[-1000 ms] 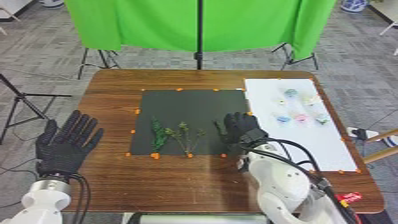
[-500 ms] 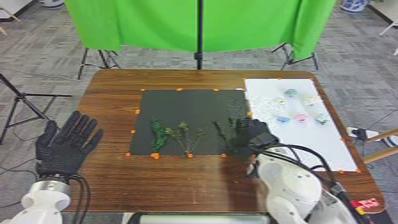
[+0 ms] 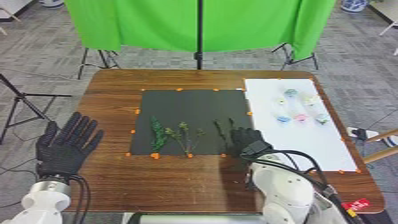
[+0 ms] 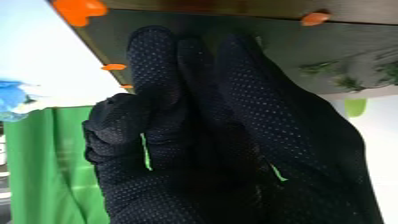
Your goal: Arrange flowers
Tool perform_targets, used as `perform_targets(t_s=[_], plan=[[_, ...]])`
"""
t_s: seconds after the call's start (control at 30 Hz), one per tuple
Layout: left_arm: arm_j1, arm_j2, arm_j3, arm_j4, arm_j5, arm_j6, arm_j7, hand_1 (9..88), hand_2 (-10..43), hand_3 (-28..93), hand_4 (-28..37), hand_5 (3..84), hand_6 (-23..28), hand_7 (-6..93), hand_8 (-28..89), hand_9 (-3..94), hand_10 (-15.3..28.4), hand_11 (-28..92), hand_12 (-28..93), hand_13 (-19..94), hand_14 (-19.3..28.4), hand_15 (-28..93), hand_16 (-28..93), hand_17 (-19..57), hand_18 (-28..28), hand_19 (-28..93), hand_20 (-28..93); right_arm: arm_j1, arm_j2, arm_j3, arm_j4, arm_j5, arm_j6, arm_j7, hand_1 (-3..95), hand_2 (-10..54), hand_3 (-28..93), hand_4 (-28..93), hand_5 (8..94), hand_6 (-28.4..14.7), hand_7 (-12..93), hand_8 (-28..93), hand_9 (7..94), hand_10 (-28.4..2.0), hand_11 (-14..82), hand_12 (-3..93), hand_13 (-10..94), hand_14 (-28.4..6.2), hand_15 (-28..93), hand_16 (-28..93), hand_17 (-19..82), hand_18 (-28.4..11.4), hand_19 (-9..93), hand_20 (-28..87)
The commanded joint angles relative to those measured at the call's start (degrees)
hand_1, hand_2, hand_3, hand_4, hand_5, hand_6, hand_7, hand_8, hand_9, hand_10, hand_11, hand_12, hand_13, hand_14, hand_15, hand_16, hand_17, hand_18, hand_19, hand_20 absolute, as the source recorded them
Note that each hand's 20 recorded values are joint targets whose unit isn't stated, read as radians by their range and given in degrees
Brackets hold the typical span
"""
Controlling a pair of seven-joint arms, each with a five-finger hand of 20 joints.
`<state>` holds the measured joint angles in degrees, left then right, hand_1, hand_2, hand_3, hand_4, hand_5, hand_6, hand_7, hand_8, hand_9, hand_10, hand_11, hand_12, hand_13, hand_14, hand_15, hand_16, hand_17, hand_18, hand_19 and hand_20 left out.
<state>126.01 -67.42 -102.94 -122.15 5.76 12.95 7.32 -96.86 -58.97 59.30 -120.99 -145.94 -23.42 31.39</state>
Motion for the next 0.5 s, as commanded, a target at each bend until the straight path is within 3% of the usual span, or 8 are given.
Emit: perform_targets(t_s=[0.03,0.27,0.37,0.5], plan=[[1.3,-0.31,0.1,0.16,-0.58,0.83,-0.47,27.0,15.4,71,-28.3,45.6,8.5,11.9,-8,38.9,15.1,16,13,29,15.6,34,-3,-4.8,15.4,33,16,-1.7,-0.2,-0.7,-2.0,-0.1,-1.9,-1.2,62.1,-7.0,70,-24,70.8,-7.7,18,17,56.1,-22.5,9.5,15.0,65,-9.5,50,38,39,-26.8,93,40],[1.5,-0.55,-0.13,0.06,-0.18,0.32,-0.5,27.1,15.4,71,-28.3,45.6,8.6,11.8,-8,38.9,15.2,15,12,29,15.6,34,-4,-4.7,15.3,33,16,-2.3,1.1,1.1,-4.0,1.7,-0.4,1.6,60.4,-8.2,70,-23,70.6,-7.8,18,17,56.3,-22.5,9.7,14.9,66,-10.3,50,37,39,-27.3,93,39],[1.4,-0.33,-0.29,-0.21,0.61,-0.05,-0.41,27.0,15.3,71,-28.3,45.7,8.7,11.7,-8,38.9,15.3,16,13,29,15.6,34,-4,-4.7,15.3,33,16,-4.5,3.9,2.7,-5.3,-5.4,9.8,-1.1,57.8,-9.3,69,-21,70.1,-7.8,20,20,56.8,-23.0,10.2,14.8,66,-11.1,51,36,40,-27.6,93,39],[1.0,-0.1,-0.39,-0.3,0.93,-0.42,-0.26,27.1,15.3,71,-28.3,45.7,8.7,11.6,-8,38.9,15.4,16,13,29,15.7,35,-4,-4.8,15.3,33,16,-3.3,5.1,6.9,-4.2,-5.3,16.8,2.0,58.5,-9.5,69,-21,67.6,-6.7,26,21,59.0,-21.9,12.0,15.6,66,-10.0,51,37,40,-27.7,93,39]])
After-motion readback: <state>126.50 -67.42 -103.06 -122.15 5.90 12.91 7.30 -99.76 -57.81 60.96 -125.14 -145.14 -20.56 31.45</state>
